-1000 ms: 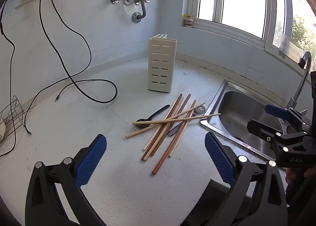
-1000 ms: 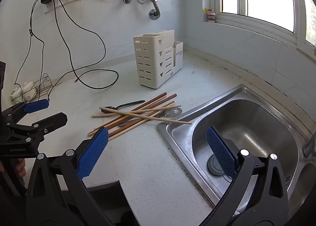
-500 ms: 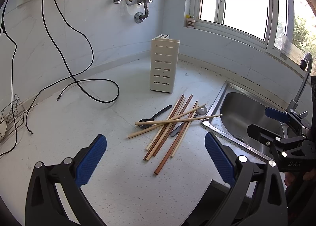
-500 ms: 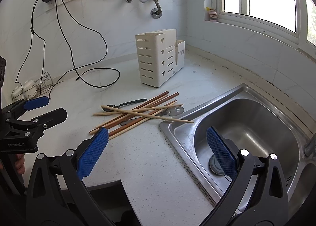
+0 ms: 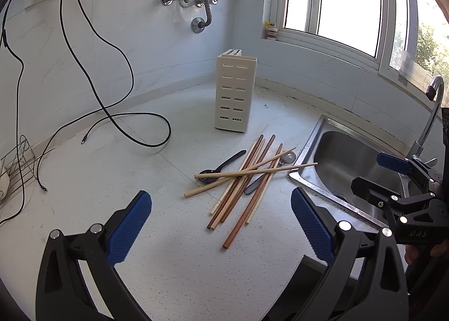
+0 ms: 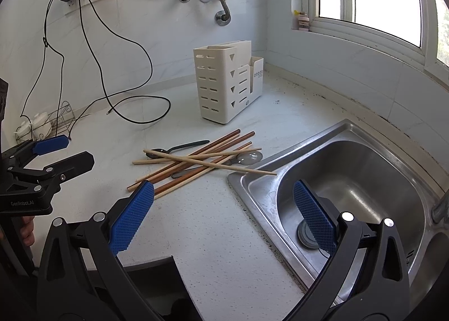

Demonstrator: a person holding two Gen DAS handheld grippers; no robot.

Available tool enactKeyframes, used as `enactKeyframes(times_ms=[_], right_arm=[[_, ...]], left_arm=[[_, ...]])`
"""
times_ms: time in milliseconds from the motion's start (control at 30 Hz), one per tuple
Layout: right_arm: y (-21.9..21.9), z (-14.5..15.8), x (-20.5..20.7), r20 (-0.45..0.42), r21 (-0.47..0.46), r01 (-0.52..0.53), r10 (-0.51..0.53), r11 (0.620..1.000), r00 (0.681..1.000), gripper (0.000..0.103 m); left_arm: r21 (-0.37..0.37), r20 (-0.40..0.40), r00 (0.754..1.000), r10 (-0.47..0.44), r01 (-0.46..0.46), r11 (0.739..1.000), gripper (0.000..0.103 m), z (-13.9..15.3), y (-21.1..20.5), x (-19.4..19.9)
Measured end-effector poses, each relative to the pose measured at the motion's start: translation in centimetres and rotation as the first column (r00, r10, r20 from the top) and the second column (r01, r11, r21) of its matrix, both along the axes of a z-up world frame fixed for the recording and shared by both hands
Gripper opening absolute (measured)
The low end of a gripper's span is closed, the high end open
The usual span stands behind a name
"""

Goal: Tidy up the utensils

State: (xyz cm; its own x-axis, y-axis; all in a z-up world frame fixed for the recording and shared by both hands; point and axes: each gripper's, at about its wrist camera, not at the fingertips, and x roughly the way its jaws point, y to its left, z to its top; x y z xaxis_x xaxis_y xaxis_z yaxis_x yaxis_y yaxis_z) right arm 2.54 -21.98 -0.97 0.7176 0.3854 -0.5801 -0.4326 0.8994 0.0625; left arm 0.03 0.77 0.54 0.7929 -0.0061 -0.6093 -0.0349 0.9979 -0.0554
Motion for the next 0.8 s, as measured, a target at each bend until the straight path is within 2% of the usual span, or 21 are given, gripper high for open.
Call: enactKeyframes(times_ms=[800], right_arm=[[0.54,-0.03,0.37,-0.004,-0.008,-0.004,0.004,1.0,1.0,0.095]], left_arm=[[-0.002,-0.004,1.0,0.005,-0.005,1.0,0.098,-0.06,0.23,0.07]])
